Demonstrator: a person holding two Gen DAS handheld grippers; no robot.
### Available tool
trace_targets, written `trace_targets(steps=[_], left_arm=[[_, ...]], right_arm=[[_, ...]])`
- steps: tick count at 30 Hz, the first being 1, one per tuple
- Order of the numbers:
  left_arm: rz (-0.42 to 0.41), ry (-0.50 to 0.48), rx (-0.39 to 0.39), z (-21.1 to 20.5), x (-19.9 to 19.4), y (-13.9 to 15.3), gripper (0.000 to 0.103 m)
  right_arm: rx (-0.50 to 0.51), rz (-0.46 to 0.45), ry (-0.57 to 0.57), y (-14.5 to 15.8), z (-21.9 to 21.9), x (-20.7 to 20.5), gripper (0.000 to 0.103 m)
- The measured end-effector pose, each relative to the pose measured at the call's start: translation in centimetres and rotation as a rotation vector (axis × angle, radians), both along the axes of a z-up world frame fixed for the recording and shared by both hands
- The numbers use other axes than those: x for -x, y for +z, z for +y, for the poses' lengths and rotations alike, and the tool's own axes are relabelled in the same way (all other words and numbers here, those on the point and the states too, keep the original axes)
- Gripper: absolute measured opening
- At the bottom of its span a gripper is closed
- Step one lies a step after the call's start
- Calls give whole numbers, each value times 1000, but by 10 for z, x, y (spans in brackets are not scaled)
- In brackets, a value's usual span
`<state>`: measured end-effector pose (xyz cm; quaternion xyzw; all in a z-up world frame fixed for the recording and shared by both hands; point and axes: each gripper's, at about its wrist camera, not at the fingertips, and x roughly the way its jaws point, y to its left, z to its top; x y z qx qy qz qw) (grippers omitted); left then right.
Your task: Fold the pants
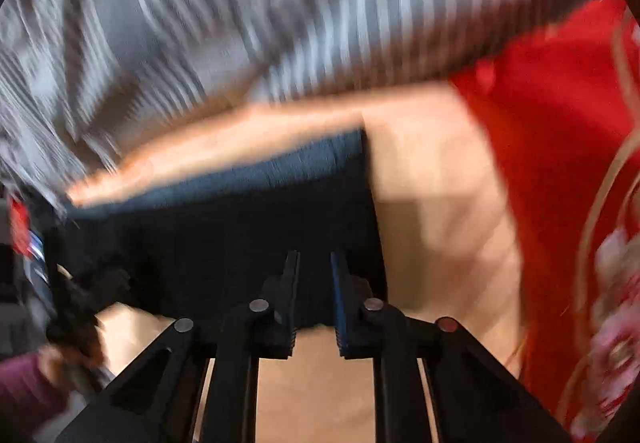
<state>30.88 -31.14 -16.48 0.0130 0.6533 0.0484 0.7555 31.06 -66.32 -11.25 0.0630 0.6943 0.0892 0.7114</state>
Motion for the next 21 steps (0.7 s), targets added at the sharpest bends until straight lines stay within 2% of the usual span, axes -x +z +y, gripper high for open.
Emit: trace_targets(steps=[1,2,4,8,12,15,18,20,21], left_arm=[[-1,0,2,0,0,0,81],[-2,2,4,0,0,-1,81],[-7,7,0,1,1,-2,87],[-4,28,10,6,2,-4,88],[7,12,3,1,10,9,88],[8,-12,-4,2,25,18,88],[16,7,-8,11,42,26,88],[20,33,-4,19,51,32,88],[20,41,-3,23,52,33,87]], right_arm=[[-6,19,-20,-11,-8,5,1],[-50,-8,-61,-14,-19,9,0],[-92,-8,-96,-12,-28,10,0],[-60,-11,-67,-8,-31,13,0],[-59,0,-116,-2,-38,19,0],[-50,-29,-105,11,-24,28,4],[-66,-22,-87,17,-1,40,5],[-72,-8,-69,19,9,48,9],[-77,-5,-65,20,13,52,15]])
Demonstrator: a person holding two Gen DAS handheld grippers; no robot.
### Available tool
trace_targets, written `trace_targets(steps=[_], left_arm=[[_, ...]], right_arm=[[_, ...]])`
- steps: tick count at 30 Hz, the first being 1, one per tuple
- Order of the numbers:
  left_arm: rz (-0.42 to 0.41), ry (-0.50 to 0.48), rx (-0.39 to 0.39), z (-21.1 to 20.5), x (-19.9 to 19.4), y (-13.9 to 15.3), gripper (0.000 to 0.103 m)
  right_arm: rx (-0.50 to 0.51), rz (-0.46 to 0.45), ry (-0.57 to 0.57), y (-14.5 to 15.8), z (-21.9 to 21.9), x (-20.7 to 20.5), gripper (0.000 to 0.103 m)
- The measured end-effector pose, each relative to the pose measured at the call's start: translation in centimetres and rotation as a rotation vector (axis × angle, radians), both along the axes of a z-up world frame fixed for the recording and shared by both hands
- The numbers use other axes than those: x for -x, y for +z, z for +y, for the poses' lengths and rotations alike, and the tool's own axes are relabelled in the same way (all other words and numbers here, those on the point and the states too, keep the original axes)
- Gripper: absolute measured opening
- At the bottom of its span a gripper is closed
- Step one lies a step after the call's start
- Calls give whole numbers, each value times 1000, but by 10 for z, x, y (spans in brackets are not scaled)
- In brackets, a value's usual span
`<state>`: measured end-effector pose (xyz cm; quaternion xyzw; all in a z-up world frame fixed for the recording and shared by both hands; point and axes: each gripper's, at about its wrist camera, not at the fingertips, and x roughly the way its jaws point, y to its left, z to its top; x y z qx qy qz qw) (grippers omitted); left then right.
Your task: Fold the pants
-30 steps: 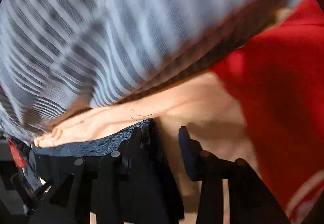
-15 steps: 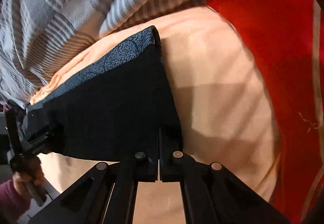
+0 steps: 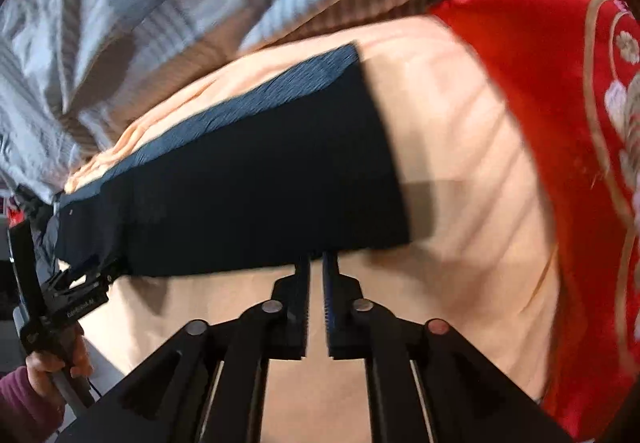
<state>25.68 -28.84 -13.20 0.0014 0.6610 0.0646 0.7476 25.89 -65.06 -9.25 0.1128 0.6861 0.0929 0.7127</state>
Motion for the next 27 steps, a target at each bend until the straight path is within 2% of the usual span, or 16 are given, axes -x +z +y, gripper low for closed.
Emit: trace_targets(steps=[2,3,4,10,13,16,20,23,27], left_arm=[[-9,10,-5,10,5,4,88],[-14,8,-10,14,6,6,87],[-18,5,-13,17,7,7,87],[-91,-7,-23,70,-2,19,88],[-135,25,-35,109,-30,21,87],[-156,37,-33,137,-56,14,87],[-151,12,-55,157,-92,-12,88],[-150,-19,-57,164,-106,-32,87],[-99,-59,-122,172,-104,-70,88]], right_arm=[[-6,3,0,2,10,6,29],[-7,0,0,3,14,8,39],[-9,-7,2,5,20,11,42],[-57,-31,15,8,74,6,42],[-89,-76,7,11,112,-12,36],[-115,-123,0,8,162,-43,36],[-147,-129,28,-9,226,-78,36],[-134,-122,82,-33,274,-95,36],[-45,-53,95,-74,289,-88,33]])
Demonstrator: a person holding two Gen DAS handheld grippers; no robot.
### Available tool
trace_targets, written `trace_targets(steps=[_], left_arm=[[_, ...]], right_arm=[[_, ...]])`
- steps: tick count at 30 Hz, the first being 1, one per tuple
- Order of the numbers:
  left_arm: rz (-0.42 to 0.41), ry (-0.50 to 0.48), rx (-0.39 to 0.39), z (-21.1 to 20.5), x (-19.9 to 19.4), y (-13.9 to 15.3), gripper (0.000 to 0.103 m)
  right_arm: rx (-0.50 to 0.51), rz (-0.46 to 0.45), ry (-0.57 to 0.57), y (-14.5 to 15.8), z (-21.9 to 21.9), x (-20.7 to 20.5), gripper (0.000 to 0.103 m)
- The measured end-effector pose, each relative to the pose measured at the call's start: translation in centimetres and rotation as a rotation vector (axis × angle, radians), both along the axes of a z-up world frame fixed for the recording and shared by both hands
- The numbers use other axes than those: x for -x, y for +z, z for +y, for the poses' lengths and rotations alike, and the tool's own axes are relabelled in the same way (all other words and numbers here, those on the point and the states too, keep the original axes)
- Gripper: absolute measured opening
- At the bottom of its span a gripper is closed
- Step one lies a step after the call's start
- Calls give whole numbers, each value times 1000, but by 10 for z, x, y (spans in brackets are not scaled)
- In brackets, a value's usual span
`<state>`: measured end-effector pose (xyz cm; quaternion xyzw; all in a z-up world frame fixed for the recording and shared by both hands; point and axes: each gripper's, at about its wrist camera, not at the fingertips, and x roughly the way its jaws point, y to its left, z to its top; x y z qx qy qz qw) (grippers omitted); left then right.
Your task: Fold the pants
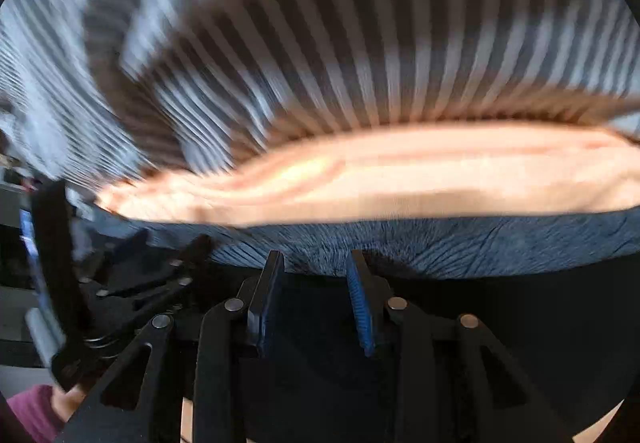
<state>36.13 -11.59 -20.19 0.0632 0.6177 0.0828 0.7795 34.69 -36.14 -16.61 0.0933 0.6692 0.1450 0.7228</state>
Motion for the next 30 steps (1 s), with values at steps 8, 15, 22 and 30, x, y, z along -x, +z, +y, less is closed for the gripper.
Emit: trace_targets(steps=[8,15,22,30], left_arm=[[1,128,35,42,-18,-8,88],[-30,28,40,68,32,29,88],[24,207,15,143,64,-5,97],[-25,219,-22,165,35,7,103]], right_arm=[[78,-51,-101,16,-32,-15,12],[102,-23,-118,42,-61,35,24],[142,-14,-111,18,-61,61,52],[176,-12,-53,17,-39,61,79]])
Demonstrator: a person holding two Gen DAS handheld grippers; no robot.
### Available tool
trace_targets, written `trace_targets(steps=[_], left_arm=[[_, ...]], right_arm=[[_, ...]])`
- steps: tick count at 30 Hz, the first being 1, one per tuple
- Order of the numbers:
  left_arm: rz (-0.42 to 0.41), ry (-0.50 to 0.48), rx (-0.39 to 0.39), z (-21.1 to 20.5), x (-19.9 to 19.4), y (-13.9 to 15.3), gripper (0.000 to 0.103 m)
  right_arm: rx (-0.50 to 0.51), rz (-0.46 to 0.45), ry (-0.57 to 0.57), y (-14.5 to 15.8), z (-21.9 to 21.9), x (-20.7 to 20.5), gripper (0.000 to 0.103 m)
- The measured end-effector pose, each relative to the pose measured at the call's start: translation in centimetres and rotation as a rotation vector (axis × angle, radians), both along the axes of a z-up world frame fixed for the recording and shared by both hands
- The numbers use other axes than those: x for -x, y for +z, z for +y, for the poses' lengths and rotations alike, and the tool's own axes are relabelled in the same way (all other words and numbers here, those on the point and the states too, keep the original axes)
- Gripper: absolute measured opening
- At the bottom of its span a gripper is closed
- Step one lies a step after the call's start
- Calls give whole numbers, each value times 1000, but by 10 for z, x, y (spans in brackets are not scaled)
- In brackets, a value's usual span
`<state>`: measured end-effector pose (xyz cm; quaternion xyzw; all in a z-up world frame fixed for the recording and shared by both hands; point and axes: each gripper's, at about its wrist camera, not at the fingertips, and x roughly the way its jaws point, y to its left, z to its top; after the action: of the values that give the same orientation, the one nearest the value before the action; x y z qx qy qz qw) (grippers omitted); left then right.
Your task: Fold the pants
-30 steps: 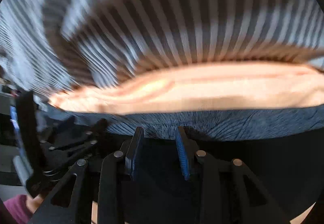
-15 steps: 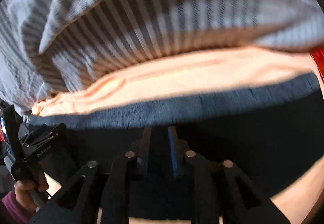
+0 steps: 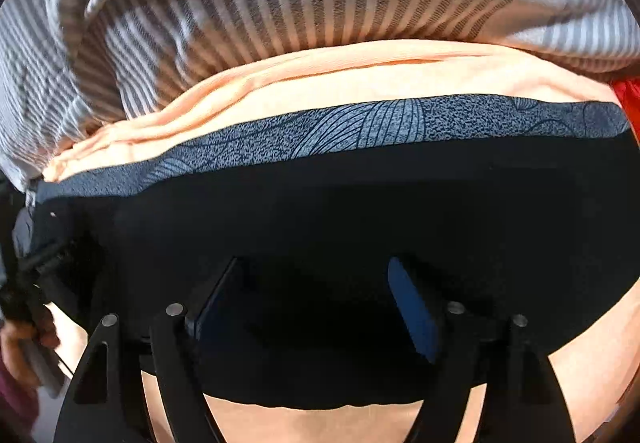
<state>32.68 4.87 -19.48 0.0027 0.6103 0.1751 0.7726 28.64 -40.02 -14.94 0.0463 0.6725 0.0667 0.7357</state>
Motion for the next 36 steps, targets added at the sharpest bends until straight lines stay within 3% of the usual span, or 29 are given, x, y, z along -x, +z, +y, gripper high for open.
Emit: trace_targets(steps=[4,9,13,18,21,23,26,29,31,33,36], left_arm=[[-50,42,-34,30,-10,12,103],[-35,166,-76,87,-27,-7,103],[-28,248,-44,117,-20,-6,103],[-37,125,-8,104,7,23,103],[-29,31,30,77,39,39,103],[-21,-11,52,59,56,45,103],[4,-90,74,31,78,41,103],[41,-164,24,4,90,25,103],[75,-165,5,5,97,4,102],[34,-134,44,12,103,-1,102],[25,-134,59,16,103,-2,102]], right_arm=[[-3,-5,7,0,-1,0,80],[6,-21,16,-10,17,-2,86],[23,-14,22,-16,32,-7,89],[4,-2,-9,-6,40,-8,89],[-68,-14,-20,8,47,2,89],[-168,-4,-26,14,58,13,89],[-335,65,-6,10,86,38,89],[-499,161,7,-9,117,63,87],[-588,244,-17,-33,142,79,73],[-653,281,-35,-46,160,88,64],[-695,309,-31,-63,190,96,58]])
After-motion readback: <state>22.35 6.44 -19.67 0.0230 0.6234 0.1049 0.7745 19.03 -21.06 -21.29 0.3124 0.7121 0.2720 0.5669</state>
